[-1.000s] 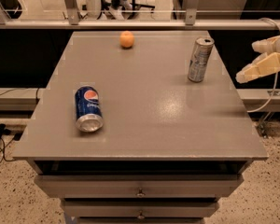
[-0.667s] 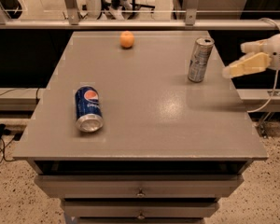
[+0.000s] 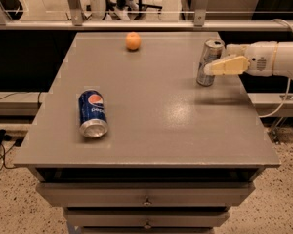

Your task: Move redbull can near pepsi can

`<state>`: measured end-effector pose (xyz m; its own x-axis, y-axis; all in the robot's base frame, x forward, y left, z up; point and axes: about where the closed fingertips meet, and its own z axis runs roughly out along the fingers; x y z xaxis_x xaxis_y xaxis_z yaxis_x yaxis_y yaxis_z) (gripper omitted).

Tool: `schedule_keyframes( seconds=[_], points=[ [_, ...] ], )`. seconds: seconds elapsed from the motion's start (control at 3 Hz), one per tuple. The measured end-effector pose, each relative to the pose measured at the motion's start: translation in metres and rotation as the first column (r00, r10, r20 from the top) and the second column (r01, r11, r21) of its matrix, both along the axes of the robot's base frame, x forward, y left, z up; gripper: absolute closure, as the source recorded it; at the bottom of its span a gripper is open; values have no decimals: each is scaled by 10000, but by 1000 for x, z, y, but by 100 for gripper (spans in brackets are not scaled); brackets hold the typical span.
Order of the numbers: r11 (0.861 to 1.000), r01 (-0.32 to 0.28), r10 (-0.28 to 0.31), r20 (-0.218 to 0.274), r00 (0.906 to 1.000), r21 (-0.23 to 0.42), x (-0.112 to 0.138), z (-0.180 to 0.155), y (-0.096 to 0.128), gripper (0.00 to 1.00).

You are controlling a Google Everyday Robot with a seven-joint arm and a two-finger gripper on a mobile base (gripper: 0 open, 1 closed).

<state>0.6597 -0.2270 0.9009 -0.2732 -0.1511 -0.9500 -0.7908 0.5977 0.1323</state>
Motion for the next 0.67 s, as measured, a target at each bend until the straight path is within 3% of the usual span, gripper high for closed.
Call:
schedule_keyframes(
  seconds=[0.67],
  points=[
    [9997, 43, -53, 397, 9992, 244, 14, -6, 17, 42]
  ],
)
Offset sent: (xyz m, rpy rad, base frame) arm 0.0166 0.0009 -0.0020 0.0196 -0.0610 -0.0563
